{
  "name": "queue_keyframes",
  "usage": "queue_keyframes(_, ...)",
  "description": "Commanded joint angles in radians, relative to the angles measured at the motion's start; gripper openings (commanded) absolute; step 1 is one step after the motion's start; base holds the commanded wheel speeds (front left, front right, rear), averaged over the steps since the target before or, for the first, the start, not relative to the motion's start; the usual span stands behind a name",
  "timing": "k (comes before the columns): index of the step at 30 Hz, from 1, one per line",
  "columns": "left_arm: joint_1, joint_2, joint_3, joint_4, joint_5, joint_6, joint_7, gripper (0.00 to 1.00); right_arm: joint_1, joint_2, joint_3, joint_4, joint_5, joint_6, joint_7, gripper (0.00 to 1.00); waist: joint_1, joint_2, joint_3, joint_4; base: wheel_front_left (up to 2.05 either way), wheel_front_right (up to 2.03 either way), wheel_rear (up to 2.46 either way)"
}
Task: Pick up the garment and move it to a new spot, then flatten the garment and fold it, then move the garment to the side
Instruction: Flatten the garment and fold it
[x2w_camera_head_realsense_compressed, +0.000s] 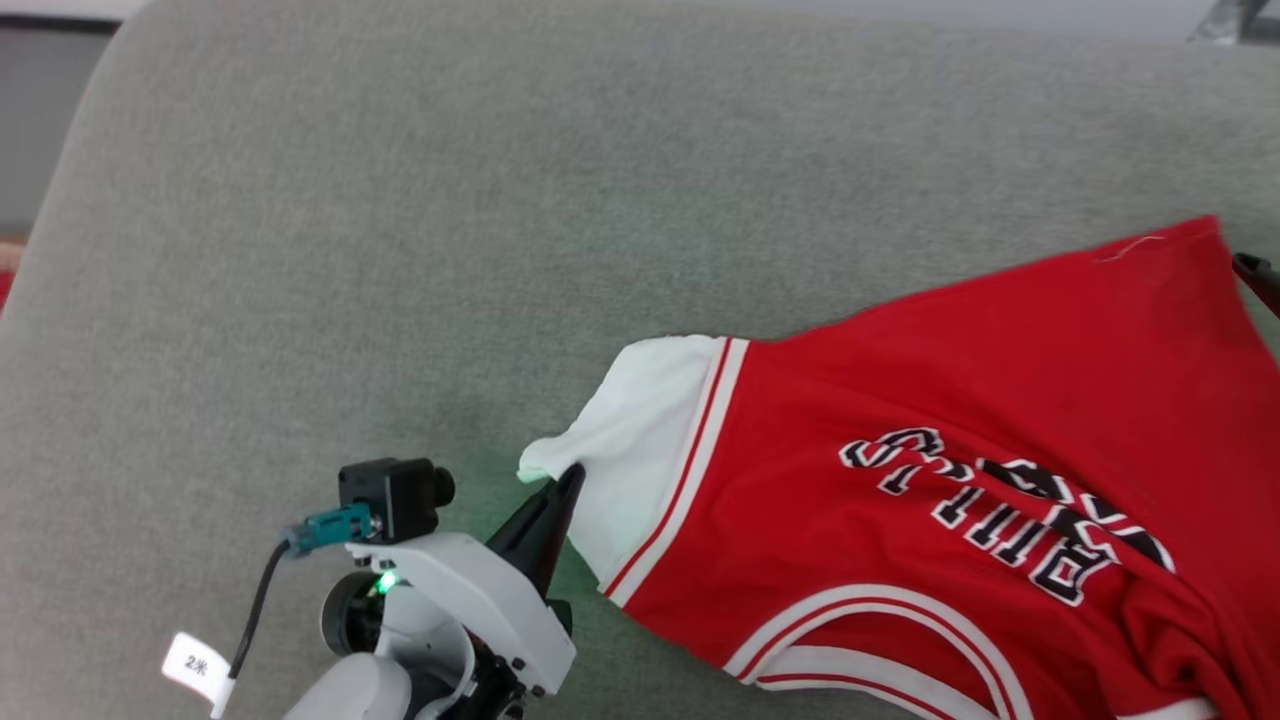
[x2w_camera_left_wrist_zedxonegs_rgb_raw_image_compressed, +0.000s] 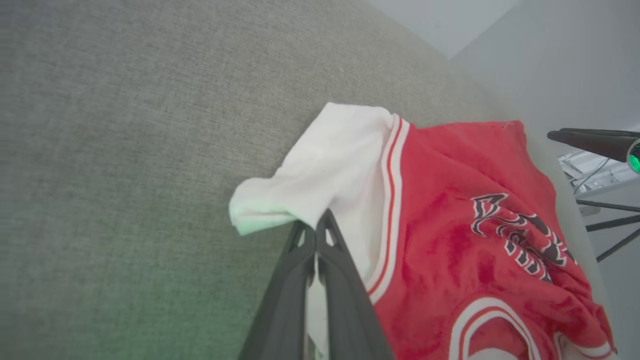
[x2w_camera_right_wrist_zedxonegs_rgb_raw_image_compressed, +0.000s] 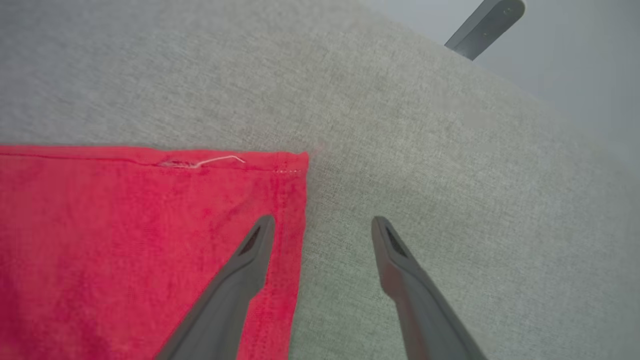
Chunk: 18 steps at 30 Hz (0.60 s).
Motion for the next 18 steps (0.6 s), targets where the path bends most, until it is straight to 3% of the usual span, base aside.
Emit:
queue_keyframes(1,-0.016,-0.008,0.0,0.006,0.007,-0.009,-0.007,0.0,-0.029,0.002,0.037,0.044,0.011,-0.001,-0.012,1.0,0.0,0.0,0.047,0.044,0.0,0.0,0.0)
queue_keyframes(8,-0.033,-0.018,-0.003,0.027,0.007,-0.018,-0.014,0.0,-0.049,0.003,0.186,0.152,0.084,0.0,-0.029,1.0,0.0,0.0,0.062,0.054,0.0,0.0,0.0)
queue_keyframes(9,-0.034,-0.018,-0.002,0.03,0.005,-0.017,-0.015,0.0,-0.05,0.003,0.204,0.161,0.098,0.0,-0.03,0.57,0.0,0.0,0.061,0.053,0.0,0.0,0.0)
queue_keyframes(10,-0.035,-0.018,-0.001,0.031,0.003,-0.018,-0.015,0.0,-0.051,0.004,0.22,0.169,0.113,0.0,-0.03,0.33,0.0,0.0,0.058,0.052,0.0,0.0,0.0)
queue_keyframes(11,-0.034,-0.018,0.001,0.033,0.001,-0.019,-0.016,0.0,-0.052,0.005,0.232,0.176,0.128,0.0,-0.033,0.0,0.0,0.0,0.054,0.05,0.0,0.0,0.0)
queue_keyframes(18,-0.023,-0.026,0.018,0.036,-0.024,-0.036,-0.036,0.0,-0.097,0.008,0.225,0.231,0.185,-0.001,-0.128,0.0,0.0,0.0,0.023,0.037,0.0,0.0,0.0)
